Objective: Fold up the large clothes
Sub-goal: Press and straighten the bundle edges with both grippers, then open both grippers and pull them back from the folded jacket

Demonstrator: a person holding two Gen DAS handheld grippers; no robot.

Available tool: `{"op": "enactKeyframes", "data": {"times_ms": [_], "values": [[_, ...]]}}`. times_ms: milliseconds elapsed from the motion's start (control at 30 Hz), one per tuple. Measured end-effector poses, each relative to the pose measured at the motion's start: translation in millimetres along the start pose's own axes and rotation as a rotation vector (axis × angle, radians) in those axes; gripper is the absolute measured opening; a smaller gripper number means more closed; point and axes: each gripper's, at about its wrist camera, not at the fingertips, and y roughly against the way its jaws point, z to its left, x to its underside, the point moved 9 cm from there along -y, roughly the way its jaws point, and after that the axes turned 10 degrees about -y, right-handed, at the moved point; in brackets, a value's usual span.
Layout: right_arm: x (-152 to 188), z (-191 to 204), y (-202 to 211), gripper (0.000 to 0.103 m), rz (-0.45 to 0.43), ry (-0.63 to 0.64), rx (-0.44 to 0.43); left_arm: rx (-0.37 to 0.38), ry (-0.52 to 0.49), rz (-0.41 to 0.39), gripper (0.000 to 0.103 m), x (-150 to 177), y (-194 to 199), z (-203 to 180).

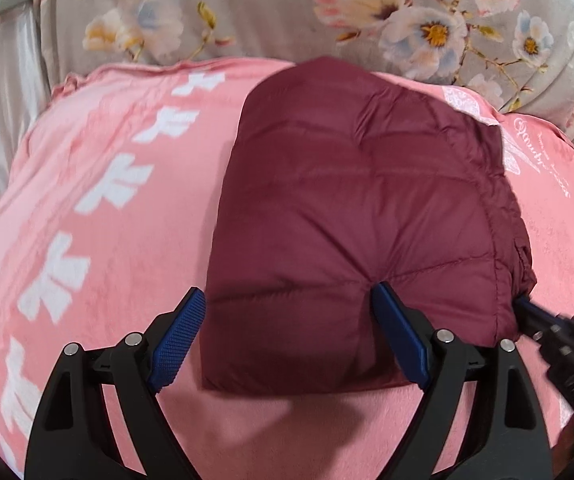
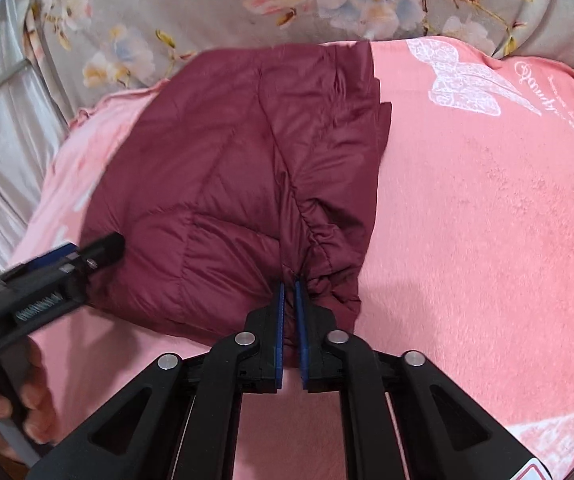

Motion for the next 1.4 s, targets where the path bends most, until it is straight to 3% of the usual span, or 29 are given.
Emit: {"op": "enactKeyframes", "data": {"times_ms": [233,433,667,767,933,1100,1267,1400], "values": [[6.0,4.4,2.7,0.005,-0.054,0.065,0.061,-0.047,0.001,-0.012,0.086,10.2,-2.8,-3.7],[-11.7,2.8,33.1,0.005,-0.123,0.011,0.024,-0.040,0.019,-0.014,0.086,13.3,0.9,-2.7],[-2.6,-0.1,7.9,0.005,-0.077,0.032,0.078,-0.033,0.016,-0.013,0.088,13.4,-0.5,-1.9],[-4.8,3.1,16.0,0.005,-0.103,0.018,0.059,-0.029,0.016,-0.011,0.088,14.8,-0.8,-1.8],[-0.5,-2.9,-0.4,0.005,-0.068,0.018,0.066,-0.013,0.033,-0.006,0.090,17.7,-1.8,-0.7],[-7.6,0.5,22.6,0.005,-0.095,-0.013,0.032,-0.002,0.049,0.000,0.090,21.6,1.9,1.5],[-16.3,-0.9,49.3,0.008,-0.147,-0.049,0.015,-0.041,0.057,-0.067,0.087,13.6,33.2,15.7],[-8.4,4.8,63.5,0.016,-0.213,0.003,0.047,-0.083,0.032,-0.132,0.089,2.9,60.3,14.7]]}}
